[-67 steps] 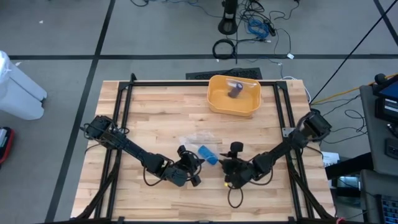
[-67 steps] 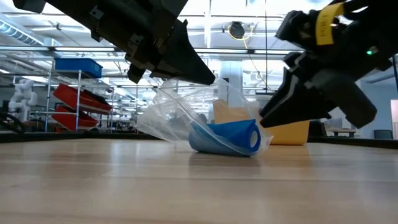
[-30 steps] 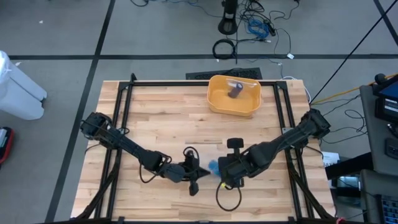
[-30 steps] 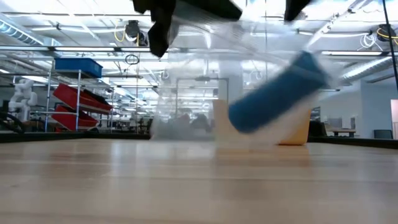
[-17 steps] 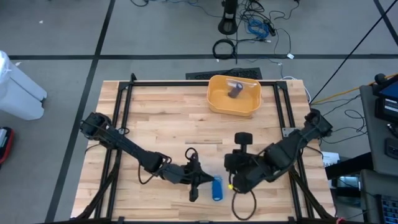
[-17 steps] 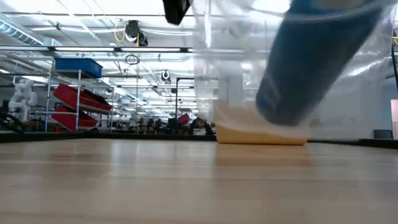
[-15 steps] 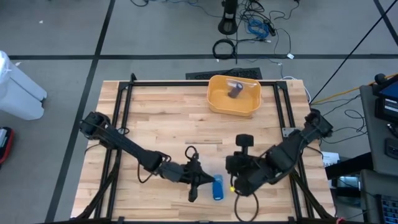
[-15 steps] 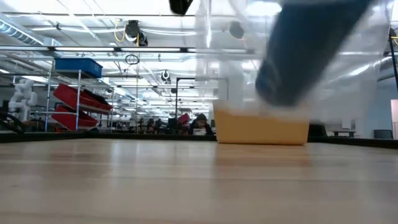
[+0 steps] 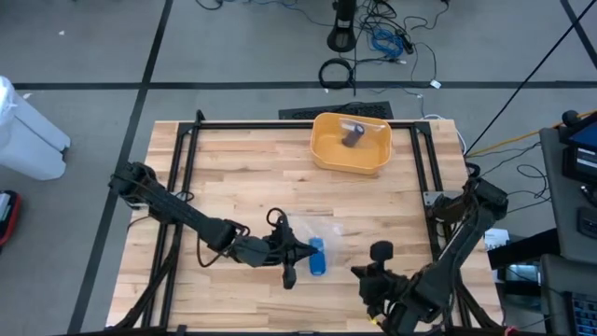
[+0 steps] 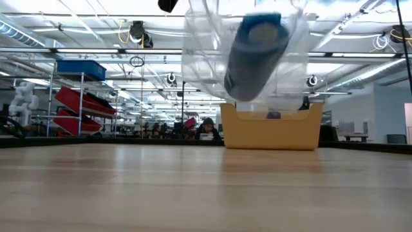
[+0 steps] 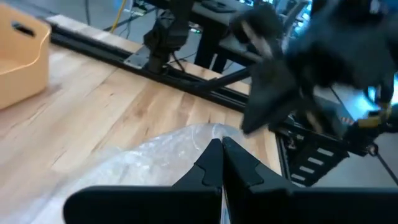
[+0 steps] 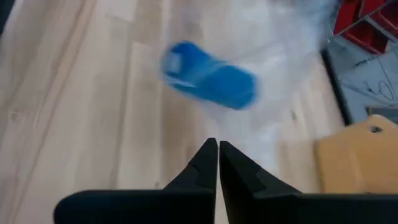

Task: Roll bandage
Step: Close the transparent zip bag

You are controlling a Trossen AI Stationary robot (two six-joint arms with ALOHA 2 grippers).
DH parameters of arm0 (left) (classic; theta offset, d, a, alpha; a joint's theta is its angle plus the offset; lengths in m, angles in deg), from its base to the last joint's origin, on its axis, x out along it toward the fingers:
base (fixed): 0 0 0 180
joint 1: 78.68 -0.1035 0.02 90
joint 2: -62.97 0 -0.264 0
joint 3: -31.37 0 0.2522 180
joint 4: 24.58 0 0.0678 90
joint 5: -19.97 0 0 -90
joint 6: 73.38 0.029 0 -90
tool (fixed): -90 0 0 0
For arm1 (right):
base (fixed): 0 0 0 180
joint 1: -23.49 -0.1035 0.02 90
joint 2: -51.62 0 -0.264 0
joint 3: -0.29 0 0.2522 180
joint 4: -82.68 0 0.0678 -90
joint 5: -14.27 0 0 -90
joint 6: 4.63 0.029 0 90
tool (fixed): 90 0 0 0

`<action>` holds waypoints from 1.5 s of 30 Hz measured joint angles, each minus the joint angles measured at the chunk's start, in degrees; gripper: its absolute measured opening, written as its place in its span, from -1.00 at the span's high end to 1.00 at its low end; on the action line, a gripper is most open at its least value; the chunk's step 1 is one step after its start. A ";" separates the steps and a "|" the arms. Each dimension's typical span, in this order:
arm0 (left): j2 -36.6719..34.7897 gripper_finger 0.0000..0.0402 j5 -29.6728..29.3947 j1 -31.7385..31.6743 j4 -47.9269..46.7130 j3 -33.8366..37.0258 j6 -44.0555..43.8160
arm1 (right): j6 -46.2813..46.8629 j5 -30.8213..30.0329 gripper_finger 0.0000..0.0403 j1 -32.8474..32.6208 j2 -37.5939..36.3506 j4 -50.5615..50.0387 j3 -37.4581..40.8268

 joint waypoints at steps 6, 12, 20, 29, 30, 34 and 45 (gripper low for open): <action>0.01 1.00 1.35 -2.38 -1.31 0.00 -3.96 | -7.36 -0.91 0.67 -0.65 0.00 18.73 11.31; 0.02 1.00 2.76 -4.04 -1.91 0.04 -5.09 | -7.03 -2.00 0.11 1.47 -0.02 22.70 16.80; 0.02 1.00 2.78 -4.39 -1.69 0.04 -3.65 | -6.97 -8.36 -0.45 7.04 -0.02 35.36 21.40; 0.02 1.00 2.60 -4.30 -1.29 0.04 -3.72 | -13.04 -17.52 -0.18 10.14 -0.04 44.41 24.19; 0.02 1.00 2.64 -4.28 -1.29 0.04 -3.72 | -13.08 -18.62 -0.09 10.14 -0.04 44.58 24.19; 0.02 1.00 2.78 -4.28 -1.29 0.04 -3.74 | -14.83 -20.42 0.40 9.91 -0.04 45.64 24.19; 0.02 1.00 2.78 -5.16 -6.70 0.04 -3.22 | -17.48 -15.60 0.99 6.28 -1.04 44.70 22.76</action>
